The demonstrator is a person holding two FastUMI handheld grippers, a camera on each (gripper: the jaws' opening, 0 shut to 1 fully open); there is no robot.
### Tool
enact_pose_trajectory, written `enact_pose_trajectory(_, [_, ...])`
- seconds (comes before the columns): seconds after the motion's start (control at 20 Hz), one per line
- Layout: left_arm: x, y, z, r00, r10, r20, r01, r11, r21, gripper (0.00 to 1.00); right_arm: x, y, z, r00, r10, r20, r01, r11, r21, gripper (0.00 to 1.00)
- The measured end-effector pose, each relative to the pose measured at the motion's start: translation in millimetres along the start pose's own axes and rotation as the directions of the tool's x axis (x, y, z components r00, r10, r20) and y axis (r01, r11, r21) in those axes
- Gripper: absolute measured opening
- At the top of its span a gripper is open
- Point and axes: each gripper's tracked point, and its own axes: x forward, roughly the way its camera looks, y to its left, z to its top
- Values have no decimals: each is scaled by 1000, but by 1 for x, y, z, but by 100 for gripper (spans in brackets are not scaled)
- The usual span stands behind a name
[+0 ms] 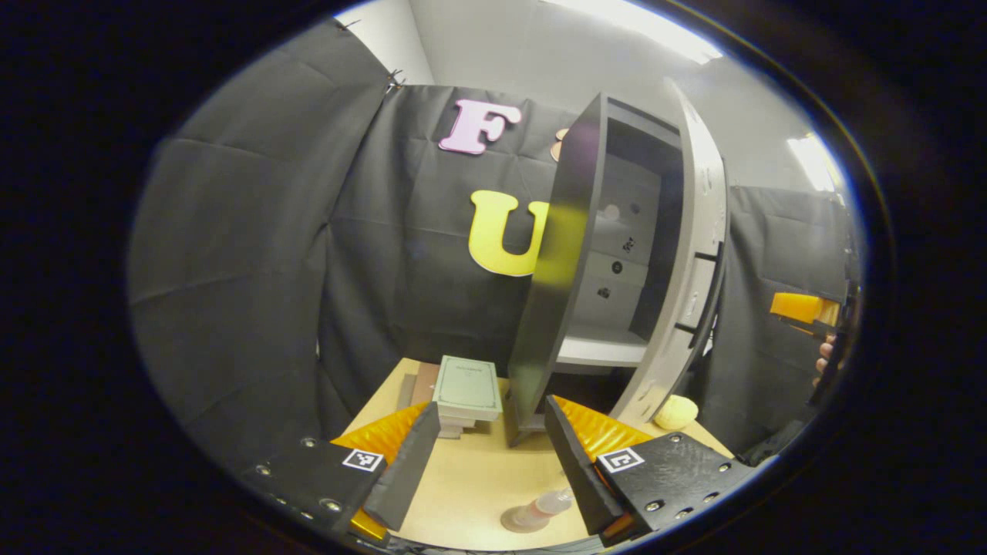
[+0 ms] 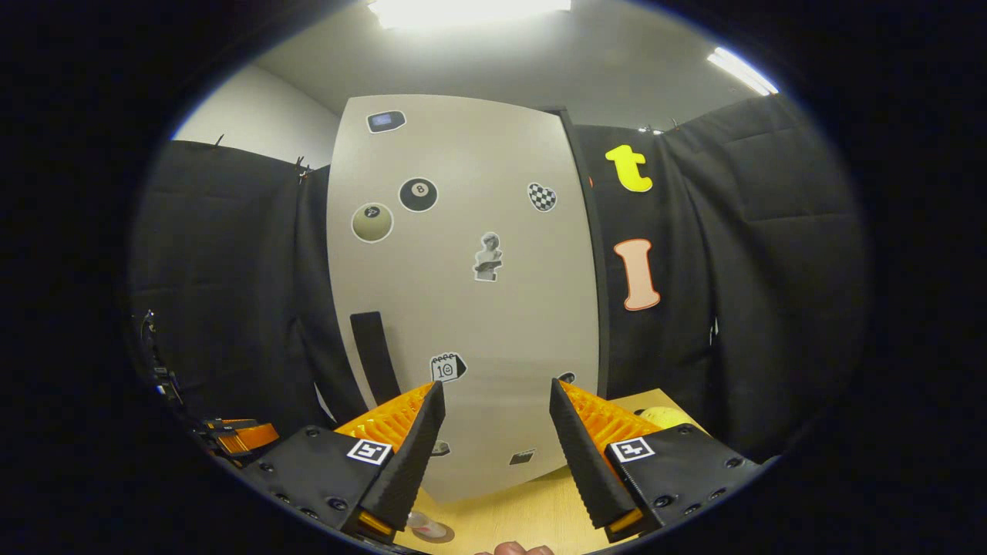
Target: Open the cabinet door with the right hand, grasp the bottle in the cabinet with the left hand and place it on the coaster, then close the cabinet door with the right hand.
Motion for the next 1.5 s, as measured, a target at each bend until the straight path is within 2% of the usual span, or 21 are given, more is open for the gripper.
enact_pose_trajectory(0.05, [1,-8,3,1000,-10,3,10,1000,11,87,0,-6,-1,1000,-10,-2,10,1000,7,87])
enact_pose_trajectory(0.1, [2,-17,6,1000,-18,8,18,1000,26,87,-2,-16,-2,1000,-22,-1,22,1000,13,81])
enact_pose_trajectory(0.35, [3,-63,22,998,-38,49,33,995,89,83,-15,-59,3,999,-43,18,42,999,27,81])
enact_pose_trajectory(0.55, [-1,-92,31,997,-24,77,13,991,135,82,-29,-92,3,999,-33,24,32,999,37,81])
enact_pose_trajectory(0.6, [-5,-99,32,996,-19,89,6,989,145,82,-31,-101,3,999,-33,26,32,999,36,87])
enact_pose_trajectory(0.85, [-13,-142,36,991,-4,130,-12,992,126,83,-36,-135,0,1000,4,6,-4,1000,10,87])
enact_pose_trajectory(0.9, [-12,-146,35,991,6,137,-23,992,121,85,-38,-141,-2,1000,16,-2,-16,1000,2,87])
enact_pose_trajectory(1.0, [-17,-155,30,989,27,148,-45,991,123,82,-43,-150,-7,999,27,-17,-27,1000,8,87])
enact_pose_trajectory(1.15, [-25,-157,25,982,88,165,-111,985,135,82,-53,-152,-12,997,75,-21,-74,997,15,89])
enact_pose_trajectory(1.35, [-47,-167,30,962,172,212,-193,978,81,85,-60,-163,-18,992,120,-31,-121,992,-33,89])
enact_pose_trajectory(1.5, [-60,-172,35,955,194,225,-204,979,24,82,-68,-174,-12,992,125,-11,-126,990,-57,89])
